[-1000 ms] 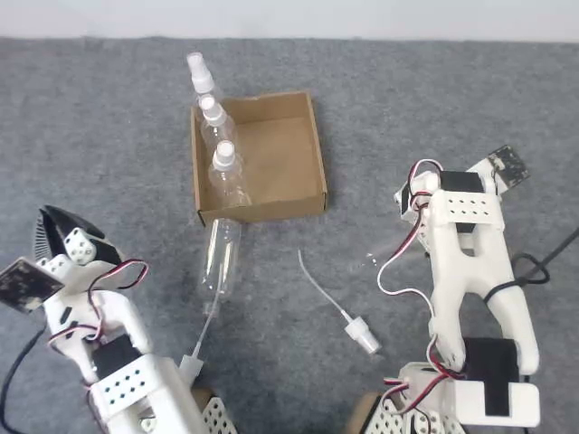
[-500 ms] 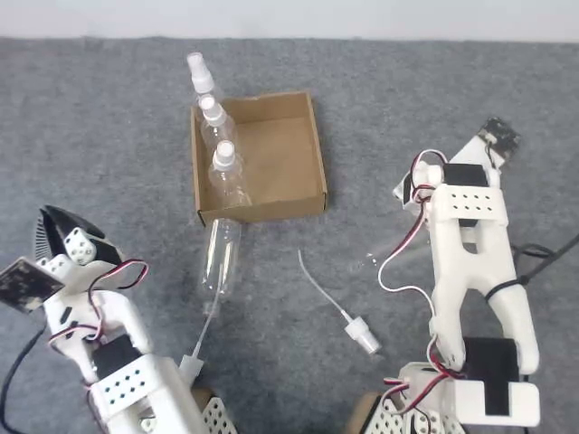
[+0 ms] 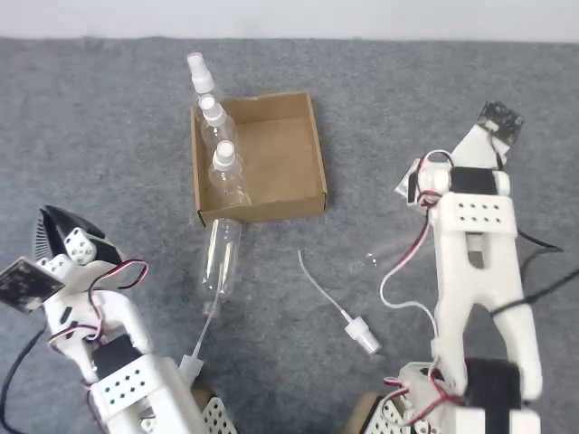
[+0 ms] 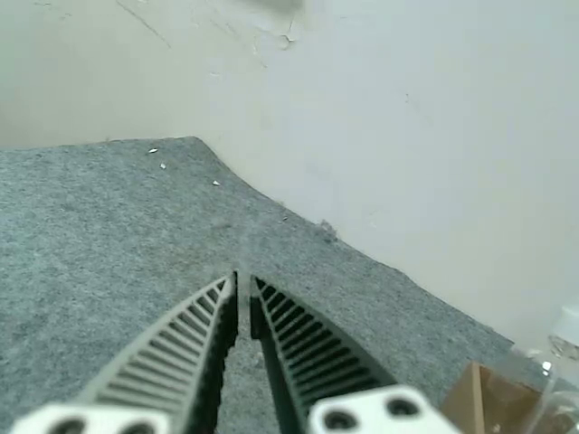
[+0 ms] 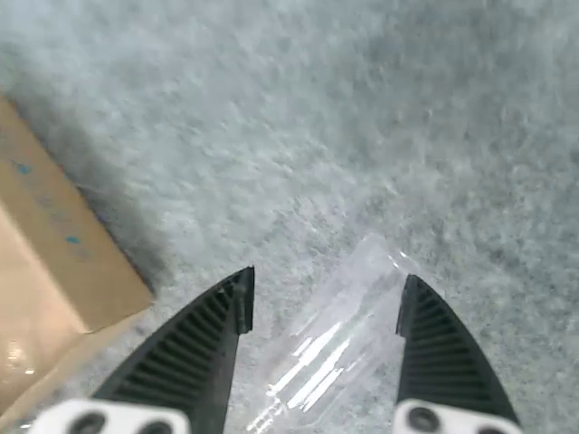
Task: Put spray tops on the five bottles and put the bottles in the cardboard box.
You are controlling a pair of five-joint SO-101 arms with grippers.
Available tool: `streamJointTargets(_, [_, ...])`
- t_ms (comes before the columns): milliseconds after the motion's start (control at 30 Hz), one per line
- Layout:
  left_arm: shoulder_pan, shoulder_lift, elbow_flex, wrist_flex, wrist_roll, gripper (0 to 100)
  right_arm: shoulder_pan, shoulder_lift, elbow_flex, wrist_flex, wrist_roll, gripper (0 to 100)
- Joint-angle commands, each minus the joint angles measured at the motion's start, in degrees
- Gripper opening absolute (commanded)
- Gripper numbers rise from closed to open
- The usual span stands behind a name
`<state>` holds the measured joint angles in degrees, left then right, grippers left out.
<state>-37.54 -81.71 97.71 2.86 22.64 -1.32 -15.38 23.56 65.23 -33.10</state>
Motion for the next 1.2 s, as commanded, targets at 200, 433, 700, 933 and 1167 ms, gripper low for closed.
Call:
streamJointTargets(200, [0.1,-0.7,-0.7,0.0,-0.4,1,-0.6,-9.6,-3.4,2.5,0.8,20.9])
streamJointTargets(433, [0.1,-0.7,-0.7,0.1,-0.4,1,-0.4,-9.8,-3.9,6.5,0.8,20.9])
streamJointTargets(700, [0.1,-0.7,-0.7,0.2,-0.4,1,-0.8,-9.8,-3.9,6.4,17.1,20.9])
streamJointTargets(933, [0.1,-0.7,-0.7,0.2,-0.4,1,-0.7,-9.4,-3.4,6.4,29.0,20.9])
streamJointTargets(1167, [0.1,-0.7,-0.7,0.2,-0.4,1,-0.7,-9.3,-3.4,6.4,47.5,20.9])
